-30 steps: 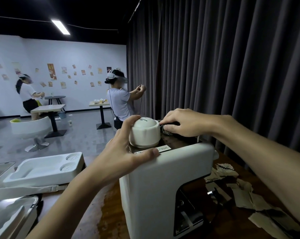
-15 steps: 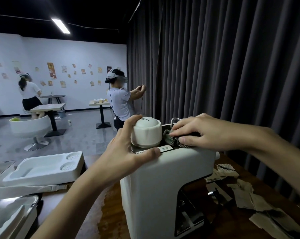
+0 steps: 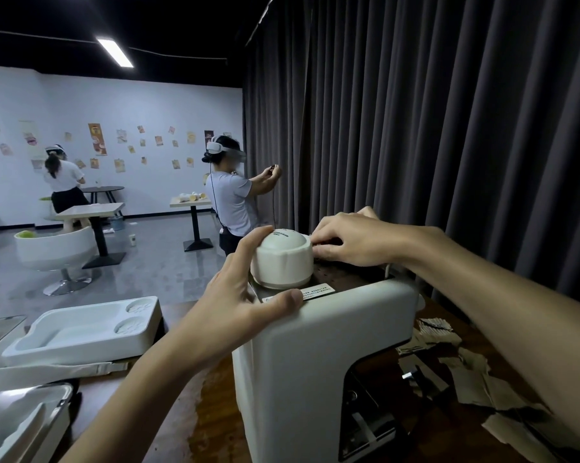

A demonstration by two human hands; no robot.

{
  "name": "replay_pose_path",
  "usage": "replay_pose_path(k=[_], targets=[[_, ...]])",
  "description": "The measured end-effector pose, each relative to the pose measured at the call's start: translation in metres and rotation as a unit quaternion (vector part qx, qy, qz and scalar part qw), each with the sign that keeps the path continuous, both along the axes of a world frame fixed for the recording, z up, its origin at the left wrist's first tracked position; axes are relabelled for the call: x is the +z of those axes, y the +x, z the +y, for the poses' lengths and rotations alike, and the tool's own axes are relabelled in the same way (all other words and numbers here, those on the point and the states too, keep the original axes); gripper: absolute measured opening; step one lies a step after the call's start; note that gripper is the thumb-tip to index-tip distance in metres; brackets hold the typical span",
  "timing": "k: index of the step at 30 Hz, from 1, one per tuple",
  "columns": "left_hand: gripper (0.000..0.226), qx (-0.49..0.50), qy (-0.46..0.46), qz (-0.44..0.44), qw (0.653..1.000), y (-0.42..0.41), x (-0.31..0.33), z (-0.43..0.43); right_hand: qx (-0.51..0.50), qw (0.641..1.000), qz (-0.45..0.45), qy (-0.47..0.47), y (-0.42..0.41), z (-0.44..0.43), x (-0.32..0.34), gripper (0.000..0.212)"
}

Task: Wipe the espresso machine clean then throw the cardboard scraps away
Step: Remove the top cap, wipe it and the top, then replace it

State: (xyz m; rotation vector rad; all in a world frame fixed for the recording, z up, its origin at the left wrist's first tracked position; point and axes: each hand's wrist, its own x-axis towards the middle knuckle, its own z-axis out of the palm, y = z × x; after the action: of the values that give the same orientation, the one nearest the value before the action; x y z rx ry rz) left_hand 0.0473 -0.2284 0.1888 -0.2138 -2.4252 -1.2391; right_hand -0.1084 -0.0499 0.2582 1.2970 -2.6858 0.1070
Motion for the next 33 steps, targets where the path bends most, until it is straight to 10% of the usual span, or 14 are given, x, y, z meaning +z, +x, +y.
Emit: replay_pose_path(k=[33], targets=[[0.082, -0.016, 0.001, -0.005, 1.000, -0.001, -0.008, -0.009, 0.000, 0.996, -0.014, 0.087, 0.013, -0.007, 0.006, 0.031]])
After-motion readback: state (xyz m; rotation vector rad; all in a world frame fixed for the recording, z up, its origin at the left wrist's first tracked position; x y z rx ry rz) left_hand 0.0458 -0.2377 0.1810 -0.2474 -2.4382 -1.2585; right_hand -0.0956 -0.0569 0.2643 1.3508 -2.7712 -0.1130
